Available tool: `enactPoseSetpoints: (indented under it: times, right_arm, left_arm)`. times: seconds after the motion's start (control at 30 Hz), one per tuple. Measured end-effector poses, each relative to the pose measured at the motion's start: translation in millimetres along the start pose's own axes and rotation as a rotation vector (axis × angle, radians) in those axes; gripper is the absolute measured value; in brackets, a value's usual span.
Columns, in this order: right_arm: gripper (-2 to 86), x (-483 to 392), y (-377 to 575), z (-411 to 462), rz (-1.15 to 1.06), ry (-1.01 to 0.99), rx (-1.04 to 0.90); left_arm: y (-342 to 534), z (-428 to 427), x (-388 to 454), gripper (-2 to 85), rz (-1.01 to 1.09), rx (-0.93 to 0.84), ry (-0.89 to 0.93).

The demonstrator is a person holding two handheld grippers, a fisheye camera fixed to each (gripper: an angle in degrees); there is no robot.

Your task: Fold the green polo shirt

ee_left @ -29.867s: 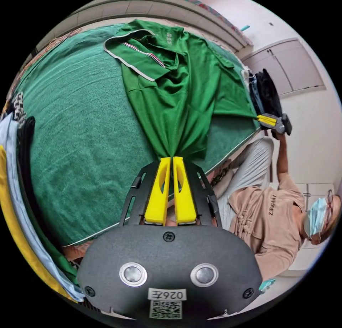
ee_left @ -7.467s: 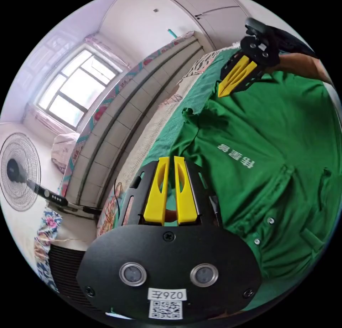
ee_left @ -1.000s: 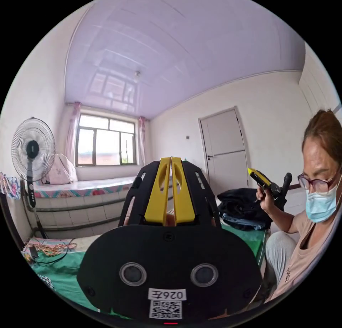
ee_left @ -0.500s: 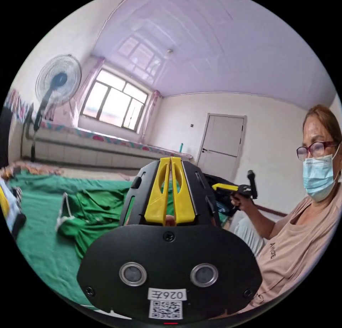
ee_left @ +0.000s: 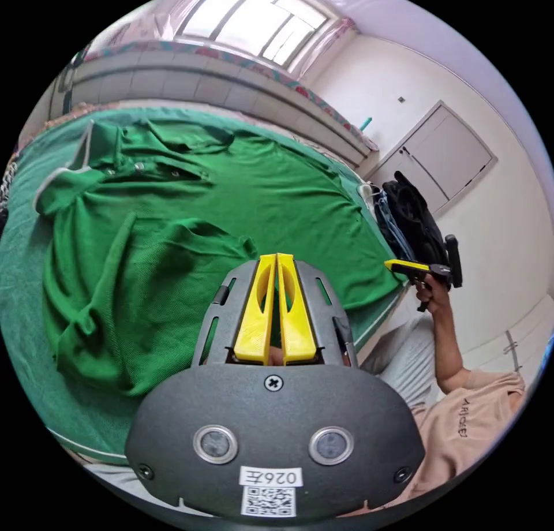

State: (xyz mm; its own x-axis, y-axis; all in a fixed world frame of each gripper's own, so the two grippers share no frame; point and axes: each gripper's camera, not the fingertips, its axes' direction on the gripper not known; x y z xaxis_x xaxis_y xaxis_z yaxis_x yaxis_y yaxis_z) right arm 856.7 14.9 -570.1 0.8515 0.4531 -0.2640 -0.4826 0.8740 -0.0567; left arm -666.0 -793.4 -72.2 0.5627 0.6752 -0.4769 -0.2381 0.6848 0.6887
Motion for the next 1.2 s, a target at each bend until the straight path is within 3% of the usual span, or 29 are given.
enactPoseSetpoints:
  times: [0.23,0.4,0.57,0.77,1.0,1.2]
  right_arm:
    - [-1.3,86.8,20.0,-13.9,0.242,0.037,0.137]
    - [-0.1,130.8,37.1,0.4,0.315,-0.017,0.152]
    - [6.8,159.0,41.5,37.6,0.307,-0.141,0.092]
    - [11.1,169.4,31.2,80.1,0.276,-0.280,0.038]
    - [10.2,119.6,0.0,110.2,0.152,-0.072,-0.028]
    - [7.4,125.1,-19.1,135.5,0.116,-0.145,-0.054]
  left_arm:
    - [-20.5,4.0,89.8,-0.9,0.093,0.164,0.145]
    - [-94.3,66.4,222.8,0.4,0.271,0.097,0.169]
    - [-188.5,197.4,355.4,8.9,0.359,-0.054,0.191]
    - [-260.9,354.1,473.5,12.2,0.379,-0.200,0.084]
    - [-297.3,531.9,580.1,14.1,0.458,-0.325,-0.214]
    - [-286.9,682.2,614.6,22.0,0.415,-0.487,-0.302]
